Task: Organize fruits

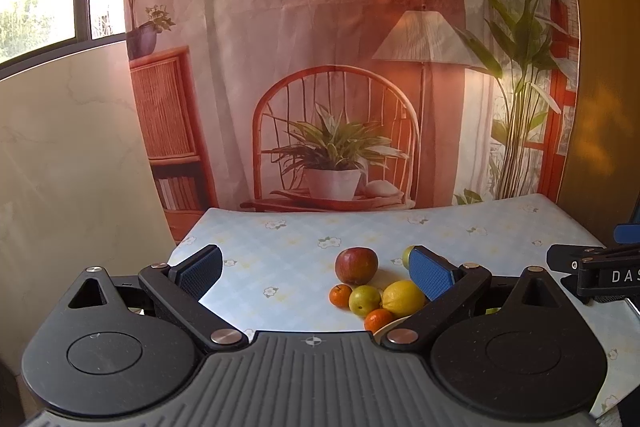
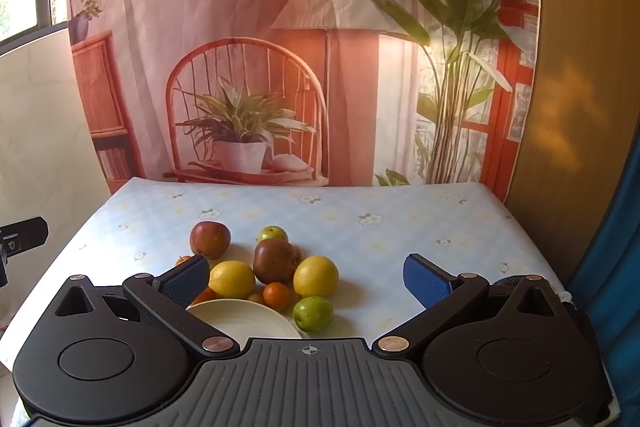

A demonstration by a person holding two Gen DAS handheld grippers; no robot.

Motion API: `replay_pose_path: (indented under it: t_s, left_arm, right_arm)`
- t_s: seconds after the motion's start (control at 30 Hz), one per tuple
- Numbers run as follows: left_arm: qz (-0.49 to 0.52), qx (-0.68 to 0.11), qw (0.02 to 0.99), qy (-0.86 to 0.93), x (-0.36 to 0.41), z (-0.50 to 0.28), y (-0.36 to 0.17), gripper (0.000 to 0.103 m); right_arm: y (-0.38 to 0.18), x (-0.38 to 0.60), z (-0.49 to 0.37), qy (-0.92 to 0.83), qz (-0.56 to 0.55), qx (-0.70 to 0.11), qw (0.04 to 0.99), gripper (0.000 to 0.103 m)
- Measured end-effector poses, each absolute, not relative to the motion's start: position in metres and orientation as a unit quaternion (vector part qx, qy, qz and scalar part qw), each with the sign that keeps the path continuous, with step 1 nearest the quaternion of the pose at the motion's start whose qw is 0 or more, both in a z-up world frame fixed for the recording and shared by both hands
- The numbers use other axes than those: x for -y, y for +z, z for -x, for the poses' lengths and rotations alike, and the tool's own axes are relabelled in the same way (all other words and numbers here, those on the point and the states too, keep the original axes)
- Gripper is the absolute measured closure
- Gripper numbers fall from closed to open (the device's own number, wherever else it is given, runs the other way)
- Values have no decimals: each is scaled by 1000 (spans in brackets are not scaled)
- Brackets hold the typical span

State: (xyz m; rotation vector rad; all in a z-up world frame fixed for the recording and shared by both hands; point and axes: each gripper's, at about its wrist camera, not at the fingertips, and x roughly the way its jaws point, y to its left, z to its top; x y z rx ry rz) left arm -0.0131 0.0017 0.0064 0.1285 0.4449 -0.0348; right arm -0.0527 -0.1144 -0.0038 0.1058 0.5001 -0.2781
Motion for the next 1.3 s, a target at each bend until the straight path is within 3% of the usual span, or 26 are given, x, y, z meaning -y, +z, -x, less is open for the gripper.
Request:
replay_pose_path:
  t_s: [1.3]
  left_arm:
    - [-65, -201, 977, -15, -2, 25, 11, 2]
  right_arm:
    - [0, 113, 58, -140, -48, -239, 960, 0]
